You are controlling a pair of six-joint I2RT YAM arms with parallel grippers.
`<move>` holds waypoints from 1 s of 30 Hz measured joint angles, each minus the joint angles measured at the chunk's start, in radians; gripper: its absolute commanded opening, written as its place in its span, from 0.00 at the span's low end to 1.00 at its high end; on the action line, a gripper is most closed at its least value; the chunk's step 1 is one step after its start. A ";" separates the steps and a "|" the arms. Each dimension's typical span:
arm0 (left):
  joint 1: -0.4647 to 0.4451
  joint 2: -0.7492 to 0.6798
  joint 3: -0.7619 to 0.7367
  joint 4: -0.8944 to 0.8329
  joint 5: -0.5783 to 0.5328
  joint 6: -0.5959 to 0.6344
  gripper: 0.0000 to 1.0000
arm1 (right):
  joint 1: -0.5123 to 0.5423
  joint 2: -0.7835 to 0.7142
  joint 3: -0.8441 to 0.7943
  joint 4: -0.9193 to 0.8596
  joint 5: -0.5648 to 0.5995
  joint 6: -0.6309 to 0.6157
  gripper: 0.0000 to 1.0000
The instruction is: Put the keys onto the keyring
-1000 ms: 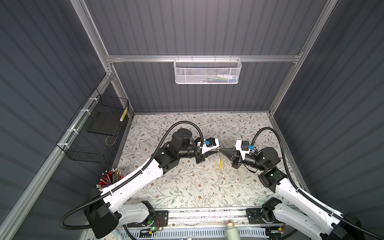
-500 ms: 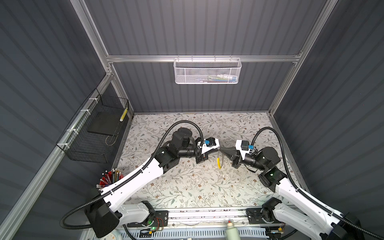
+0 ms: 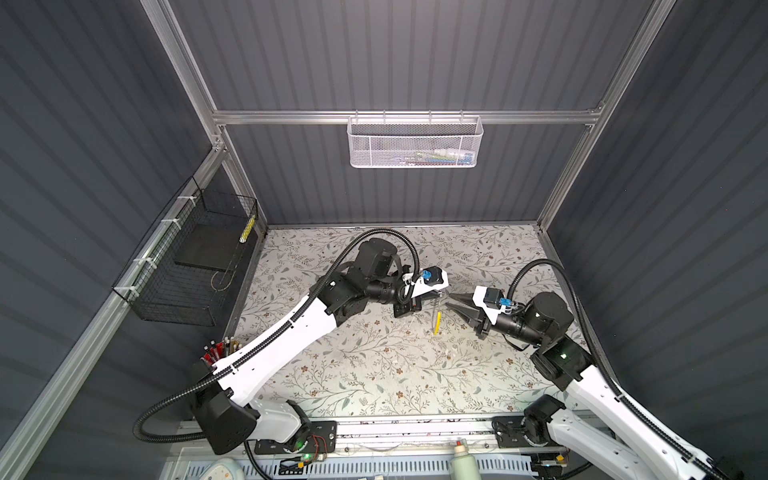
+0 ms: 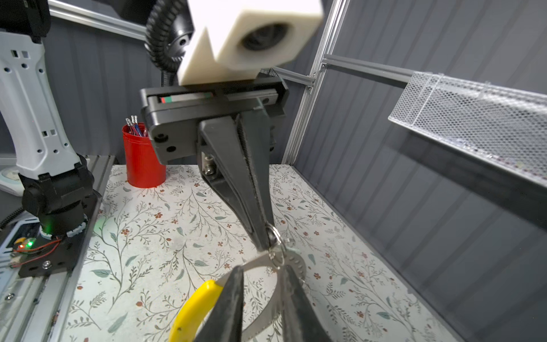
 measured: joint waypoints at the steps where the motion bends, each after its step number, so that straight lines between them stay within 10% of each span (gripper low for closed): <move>1: 0.000 0.016 0.030 -0.031 0.001 0.011 0.00 | 0.000 0.000 0.015 -0.026 0.002 -0.023 0.23; 30: -0.046 0.097 0.138 -0.241 -0.010 0.063 0.00 | 0.000 0.072 0.052 -0.116 -0.034 -0.119 0.13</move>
